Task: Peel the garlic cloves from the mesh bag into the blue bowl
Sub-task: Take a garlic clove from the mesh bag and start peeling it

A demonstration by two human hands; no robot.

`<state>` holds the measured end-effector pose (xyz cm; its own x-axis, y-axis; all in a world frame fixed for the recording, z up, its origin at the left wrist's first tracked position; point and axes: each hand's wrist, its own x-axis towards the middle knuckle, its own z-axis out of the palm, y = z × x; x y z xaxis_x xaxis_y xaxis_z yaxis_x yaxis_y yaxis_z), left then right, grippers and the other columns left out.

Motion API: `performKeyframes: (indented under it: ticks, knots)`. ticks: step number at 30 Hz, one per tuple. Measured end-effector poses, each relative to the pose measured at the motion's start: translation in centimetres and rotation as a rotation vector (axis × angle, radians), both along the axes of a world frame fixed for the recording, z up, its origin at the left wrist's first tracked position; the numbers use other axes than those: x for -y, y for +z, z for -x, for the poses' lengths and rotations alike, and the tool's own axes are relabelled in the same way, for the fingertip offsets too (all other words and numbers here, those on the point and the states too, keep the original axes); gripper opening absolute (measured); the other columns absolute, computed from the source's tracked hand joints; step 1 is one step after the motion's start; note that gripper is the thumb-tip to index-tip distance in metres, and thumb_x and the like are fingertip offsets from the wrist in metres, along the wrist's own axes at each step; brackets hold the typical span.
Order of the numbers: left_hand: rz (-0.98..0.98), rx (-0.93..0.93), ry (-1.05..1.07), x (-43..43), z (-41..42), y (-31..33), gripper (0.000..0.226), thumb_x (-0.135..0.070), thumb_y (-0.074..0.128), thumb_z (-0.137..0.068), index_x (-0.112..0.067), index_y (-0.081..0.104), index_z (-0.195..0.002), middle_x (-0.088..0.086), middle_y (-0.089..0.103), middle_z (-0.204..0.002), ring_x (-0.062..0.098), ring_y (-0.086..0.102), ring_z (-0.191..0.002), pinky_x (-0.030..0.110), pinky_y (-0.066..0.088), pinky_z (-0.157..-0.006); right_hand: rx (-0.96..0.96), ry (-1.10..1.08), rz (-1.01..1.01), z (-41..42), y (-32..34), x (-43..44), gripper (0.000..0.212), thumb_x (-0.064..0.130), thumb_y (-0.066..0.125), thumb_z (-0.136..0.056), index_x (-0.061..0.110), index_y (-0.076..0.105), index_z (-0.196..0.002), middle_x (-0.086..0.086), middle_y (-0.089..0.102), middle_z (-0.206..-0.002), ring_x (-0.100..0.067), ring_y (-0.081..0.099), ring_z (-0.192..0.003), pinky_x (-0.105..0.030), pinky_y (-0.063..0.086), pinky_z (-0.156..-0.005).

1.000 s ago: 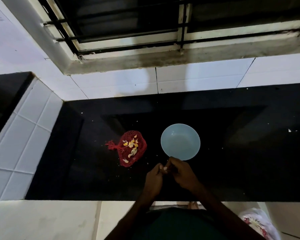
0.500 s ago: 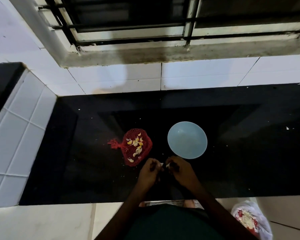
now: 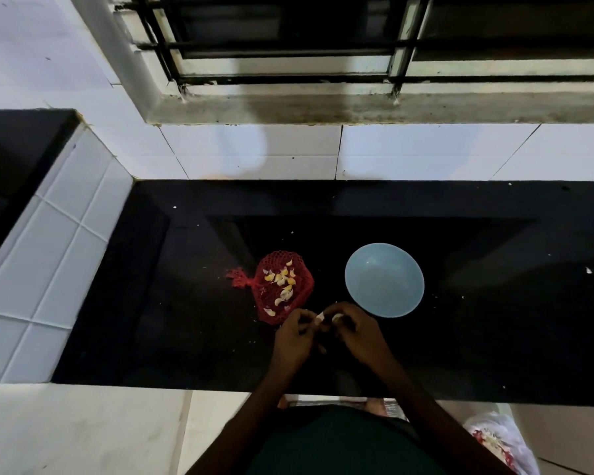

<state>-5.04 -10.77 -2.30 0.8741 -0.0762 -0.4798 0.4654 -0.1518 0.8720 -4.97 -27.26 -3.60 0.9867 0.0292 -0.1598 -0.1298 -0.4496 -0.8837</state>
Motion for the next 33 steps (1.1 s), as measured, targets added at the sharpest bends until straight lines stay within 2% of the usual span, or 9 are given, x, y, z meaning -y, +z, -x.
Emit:
performKeyframes:
  ticks: [5, 9, 13, 16, 19, 21, 24, 29, 33]
  knots:
    - [-0.029, 0.013, -0.084, 0.3, 0.2, -0.3, 0.009, -0.022, 0.059, -0.103, -0.015, 0.060, -0.109, 0.007, 0.075, -0.099, 0.026, 0.076, -0.076, 0.033, 0.060, -0.062, -0.054, -0.037, -0.051, 0.2, -0.2, 0.3, 0.007, 0.023, 0.071, -0.092, 0.029, 0.068, -0.094, 0.010, 0.069, -0.095, -0.001, 0.065, -0.093, -0.018, 0.050, -0.081]
    - [-0.107, 0.102, -0.198, 0.4, 0.3, -0.3, 0.011, -0.026, 0.060, -0.102, -0.017, 0.059, -0.107, 0.004, 0.075, -0.094, 0.022, 0.074, -0.070, 0.030, 0.058, -0.059, -0.033, -0.016, -0.048, 0.3, -0.6, 1.0, 0.005, 0.020, 0.078, -0.087, 0.020, 0.073, -0.089, 0.004, 0.068, -0.091, -0.004, 0.065, -0.090, -0.023, 0.050, -0.082]
    - [-0.239, 0.229, -0.337, 0.5, 0.5, -0.1, 0.007, -0.033, 0.056, -0.104, -0.026, 0.058, -0.103, -0.002, 0.070, -0.090, 0.006, 0.065, -0.074, 0.024, 0.050, -0.064, -0.079, 0.021, -0.147, 0.8, -0.1, 1.6, 0.007, 0.019, 0.073, -0.091, 0.016, 0.068, -0.086, -0.001, 0.068, -0.089, -0.010, 0.066, -0.087, -0.029, 0.052, -0.079]
    - [-0.344, 0.224, -0.453, 1.0, 0.3, 0.1, 0.011, -0.038, 0.044, -0.107, -0.029, 0.050, -0.105, 0.001, 0.066, -0.088, 0.015, 0.064, -0.074, 0.038, 0.053, -0.070, -0.199, 0.016, -0.308, 1.3, 0.2, 1.0, 0.012, 0.022, 0.060, -0.098, 0.018, 0.062, -0.086, -0.001, 0.065, -0.090, -0.012, 0.062, -0.089, -0.031, 0.047, -0.083]
    - [-0.439, 0.304, -0.521, 1.3, 0.2, 0.2, 0.011, -0.038, 0.040, -0.107, -0.028, 0.045, -0.105, 0.001, 0.064, -0.088, 0.019, 0.064, -0.078, 0.042, 0.053, -0.073, -0.265, -0.070, -0.435, 1.9, 0.2, 0.1, 0.022, 0.023, 0.051, -0.103, 0.022, 0.061, -0.083, -0.001, 0.063, -0.086, -0.014, 0.060, -0.090, -0.036, 0.044, -0.088]
    - [-0.460, 0.336, -0.535, 1.5, 0.4, 0.4, 0.008, -0.036, 0.040, -0.107, -0.029, 0.043, -0.104, 0.000, 0.063, -0.088, 0.017, 0.063, -0.077, 0.039, 0.051, -0.072, -0.236, -0.094, -0.391, 2.0, 0.1, 0.0, 0.024, 0.034, 0.049, -0.102, 0.029, 0.059, -0.080, 0.004, 0.060, -0.082, -0.011, 0.058, -0.086, -0.036, 0.044, -0.087]
    - [-0.405, 0.305, -0.502, 1.9, 0.8, 0.7, 0.010, -0.035, 0.039, -0.108, -0.028, 0.045, -0.106, 0.001, 0.064, -0.091, 0.015, 0.062, -0.077, 0.037, 0.049, -0.072, -0.178, -0.073, -0.301, 1.8, 0.3, 0.2, 0.025, 0.036, 0.047, -0.101, 0.029, 0.055, -0.079, 0.004, 0.058, -0.081, -0.011, 0.056, -0.084, -0.036, 0.045, -0.084]
    - [-0.441, 0.332, -0.450, 2.4, 1.8, 0.7, 0.015, -0.034, 0.035, -0.108, -0.022, 0.043, -0.105, 0.005, 0.063, -0.086, 0.023, 0.063, -0.074, 0.044, 0.051, -0.069, -0.124, -0.069, -0.248, 1.6, 0.4, 0.0, 0.024, 0.019, 0.045, -0.101, 0.016, 0.052, -0.079, -0.003, 0.055, -0.083, -0.012, 0.055, -0.081, -0.035, 0.045, -0.081]
    - [-0.534, 0.446, -0.410, 2.5, 2.2, 0.8, 0.041, -0.053, 0.022, -0.100, -0.021, 0.048, -0.105, 0.002, 0.063, -0.082, 0.020, 0.062, -0.072, 0.044, 0.052, -0.070, -0.087, -0.052, -0.141, 1.8, 0.5, -0.5, 0.024, 0.012, 0.042, -0.106, 0.012, 0.053, -0.085, -0.005, 0.055, -0.088, -0.011, 0.056, -0.083, -0.030, 0.045, -0.082]
